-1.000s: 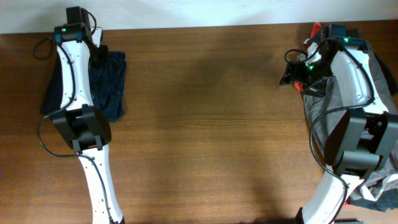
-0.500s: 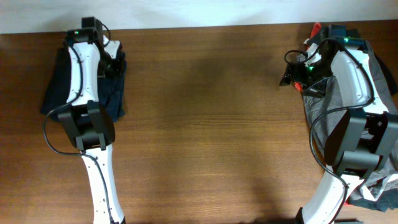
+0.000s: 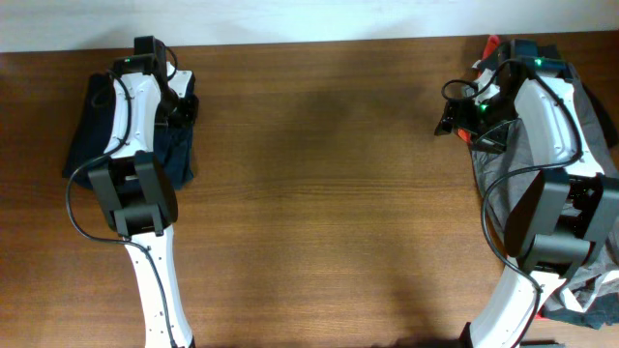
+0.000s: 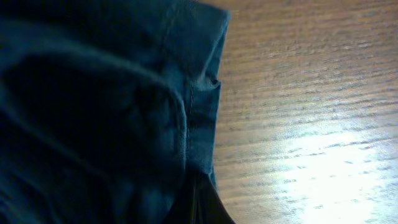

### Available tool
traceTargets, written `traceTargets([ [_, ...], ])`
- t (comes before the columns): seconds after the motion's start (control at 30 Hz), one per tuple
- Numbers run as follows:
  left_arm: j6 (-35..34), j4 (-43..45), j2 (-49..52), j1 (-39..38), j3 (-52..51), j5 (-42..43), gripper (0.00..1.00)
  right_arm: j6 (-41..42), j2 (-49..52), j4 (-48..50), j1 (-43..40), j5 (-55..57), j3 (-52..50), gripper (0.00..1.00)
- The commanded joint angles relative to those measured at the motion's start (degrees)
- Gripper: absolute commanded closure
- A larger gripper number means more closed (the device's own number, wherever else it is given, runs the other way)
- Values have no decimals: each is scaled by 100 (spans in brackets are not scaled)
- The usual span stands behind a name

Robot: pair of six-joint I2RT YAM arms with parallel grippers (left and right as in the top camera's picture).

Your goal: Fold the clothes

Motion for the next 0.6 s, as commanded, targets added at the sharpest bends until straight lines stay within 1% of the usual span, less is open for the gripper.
traceTargets([
  [0.0,686,245,131,48,-291,-315,100,-61,-140,-37,26,-31,96,11],
  [0.13,717,459,131,92,-310,-560,99,-61,-140,-48,26,-31,96,11],
  [0.33,964,619,131,164,-310,-570,99,-61,-140,-61,26,-31,96,12],
  [0.57,973,739,129,236,-310,-566,99,-61,-140,-59,26,-28,96,11],
])
